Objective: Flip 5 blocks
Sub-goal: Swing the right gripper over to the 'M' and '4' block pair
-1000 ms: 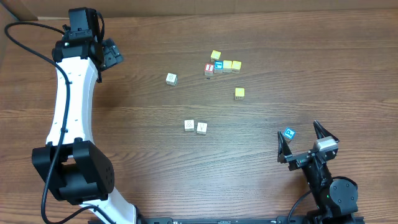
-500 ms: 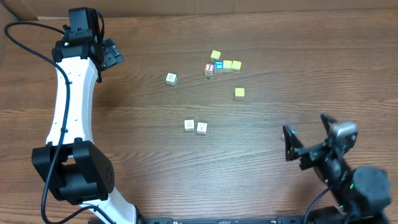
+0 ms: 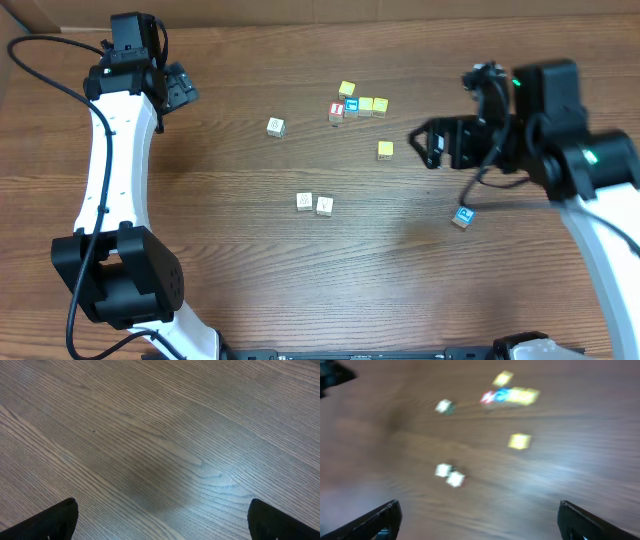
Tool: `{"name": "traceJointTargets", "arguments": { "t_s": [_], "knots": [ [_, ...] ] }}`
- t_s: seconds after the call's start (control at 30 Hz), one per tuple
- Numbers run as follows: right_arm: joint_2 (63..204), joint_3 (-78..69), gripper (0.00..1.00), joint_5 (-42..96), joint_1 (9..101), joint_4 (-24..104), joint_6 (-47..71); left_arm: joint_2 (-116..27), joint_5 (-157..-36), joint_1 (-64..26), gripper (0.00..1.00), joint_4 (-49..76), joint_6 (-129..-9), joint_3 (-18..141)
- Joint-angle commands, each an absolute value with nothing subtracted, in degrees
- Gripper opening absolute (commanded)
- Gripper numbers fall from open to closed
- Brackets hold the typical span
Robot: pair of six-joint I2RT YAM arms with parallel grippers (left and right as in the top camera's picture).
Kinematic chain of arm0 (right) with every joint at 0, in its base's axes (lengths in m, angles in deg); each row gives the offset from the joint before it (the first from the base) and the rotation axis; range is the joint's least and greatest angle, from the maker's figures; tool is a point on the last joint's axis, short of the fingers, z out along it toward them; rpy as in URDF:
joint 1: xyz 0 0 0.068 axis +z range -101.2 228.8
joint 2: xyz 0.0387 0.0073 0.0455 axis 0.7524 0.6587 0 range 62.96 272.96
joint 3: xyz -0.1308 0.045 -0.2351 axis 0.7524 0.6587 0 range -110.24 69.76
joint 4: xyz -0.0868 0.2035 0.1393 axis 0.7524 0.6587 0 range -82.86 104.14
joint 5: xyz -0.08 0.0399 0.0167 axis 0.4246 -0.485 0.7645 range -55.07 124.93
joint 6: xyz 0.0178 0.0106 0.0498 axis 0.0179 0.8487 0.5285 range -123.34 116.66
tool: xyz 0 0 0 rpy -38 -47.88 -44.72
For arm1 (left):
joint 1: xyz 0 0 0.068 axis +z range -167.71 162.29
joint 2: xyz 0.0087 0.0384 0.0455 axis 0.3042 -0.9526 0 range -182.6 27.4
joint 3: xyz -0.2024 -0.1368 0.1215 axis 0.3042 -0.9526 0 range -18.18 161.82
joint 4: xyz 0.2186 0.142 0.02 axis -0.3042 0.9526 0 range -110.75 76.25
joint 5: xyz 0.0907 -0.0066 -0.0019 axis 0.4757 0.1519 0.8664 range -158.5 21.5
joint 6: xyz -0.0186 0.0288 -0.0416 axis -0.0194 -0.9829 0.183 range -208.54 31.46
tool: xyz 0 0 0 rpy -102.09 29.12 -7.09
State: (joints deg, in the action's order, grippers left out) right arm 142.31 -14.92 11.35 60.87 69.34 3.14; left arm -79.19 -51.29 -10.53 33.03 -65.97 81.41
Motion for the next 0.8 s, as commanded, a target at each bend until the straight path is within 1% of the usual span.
{"name": "traceJointTargets", "arguments": {
  "t_s": [0.0,0.03,0.13,0.17,0.2,0.3,0.43,0.63,0.77],
  "knots": [
    [147.69,-16.12,0.82,3.49,62.4,69.51,10.92,-78.34,-50.5,-10.33,1.0,32.99,-64.7,82.41],
    [149.26,-16.12,0.72,6.02,63.8,69.44,11.82,-78.34,-50.5,-10.33,1.0,32.99,-64.7,82.41],
    [154.16,-16.12,0.24,15.53,70.64,67.94,17.02,-78.34,-50.5,-10.33,1.0,32.99,-64.7,82.41],
    [155.66,-16.12,0.11,18.54,73.07,66.95,18.73,-78.34,-50.5,-10.33,1.0,32.99,-64.7,82.41],
    [157.08,-16.12,0.04,21.36,75.41,65.82,20.3,-78.34,-50.5,-10.33,1.0,32.99,-64.7,82.41],
    [161.74,-16.12,0.04,28.18,81.66,61.51,24.78,-78.34,-50.5,-10.33,1.0,32.99,-64.7,82.41],
    [167.84,-16.12,0.04,30.41,87.74,53.88,25.98,-78.34,-50.5,-10.33,1.0,32.97,-64.7,82.41],
    [173.94,-16.12,0.04,39.16,93.62,44.0,29.74,-78.34,-50.5,-10.33,1.0,32.97,-64.7,82.41],
    [176.71,-16.12,0.04,41.56,95.54,39.39,29.7,-78.34,-50.5,-10.33,1.0,32.99,-64.7,82.41]
  ]
}}
